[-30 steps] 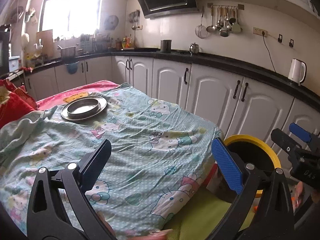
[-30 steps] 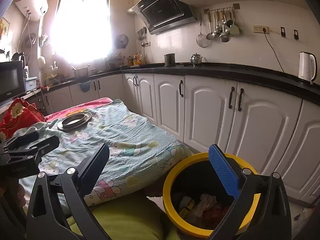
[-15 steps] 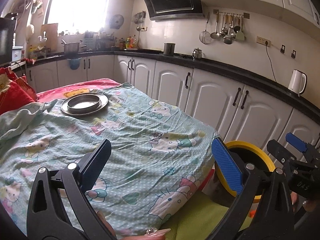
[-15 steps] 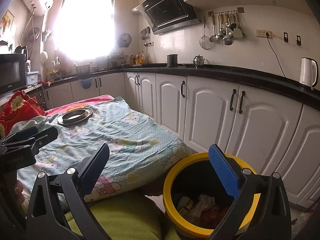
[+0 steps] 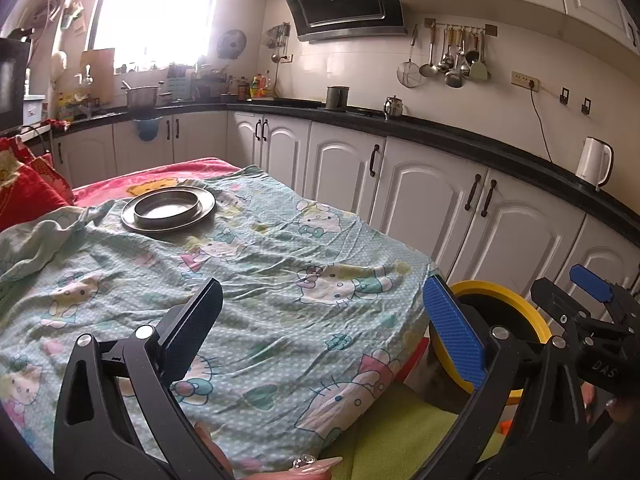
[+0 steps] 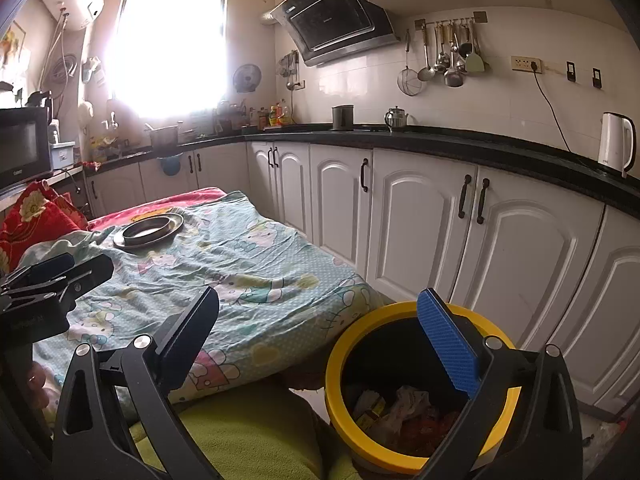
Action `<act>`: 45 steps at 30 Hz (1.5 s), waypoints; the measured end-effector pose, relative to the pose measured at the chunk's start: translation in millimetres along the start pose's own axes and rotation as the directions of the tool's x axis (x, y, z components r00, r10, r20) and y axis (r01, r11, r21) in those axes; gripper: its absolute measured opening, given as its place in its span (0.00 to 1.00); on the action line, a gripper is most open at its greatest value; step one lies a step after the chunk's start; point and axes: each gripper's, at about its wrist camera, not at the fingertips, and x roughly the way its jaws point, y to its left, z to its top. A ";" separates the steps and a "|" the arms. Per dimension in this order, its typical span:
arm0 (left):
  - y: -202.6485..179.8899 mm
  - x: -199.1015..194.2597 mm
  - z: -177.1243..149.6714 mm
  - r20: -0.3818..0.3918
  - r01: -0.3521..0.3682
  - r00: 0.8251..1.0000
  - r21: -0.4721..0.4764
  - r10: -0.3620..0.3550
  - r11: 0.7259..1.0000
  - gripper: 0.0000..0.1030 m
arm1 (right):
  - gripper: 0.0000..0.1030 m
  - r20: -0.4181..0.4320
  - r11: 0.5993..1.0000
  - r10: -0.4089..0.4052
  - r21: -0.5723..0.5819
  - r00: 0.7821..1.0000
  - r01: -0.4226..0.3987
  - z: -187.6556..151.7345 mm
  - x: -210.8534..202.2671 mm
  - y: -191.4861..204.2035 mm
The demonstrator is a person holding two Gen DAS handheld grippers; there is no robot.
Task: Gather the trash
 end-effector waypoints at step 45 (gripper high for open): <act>1.9 -0.1 0.1 -0.004 -0.008 1.000 -0.001 0.008 1.000 0.89 | 0.94 0.000 1.000 -0.003 0.005 1.000 0.003 -1.8 0.1 -1.5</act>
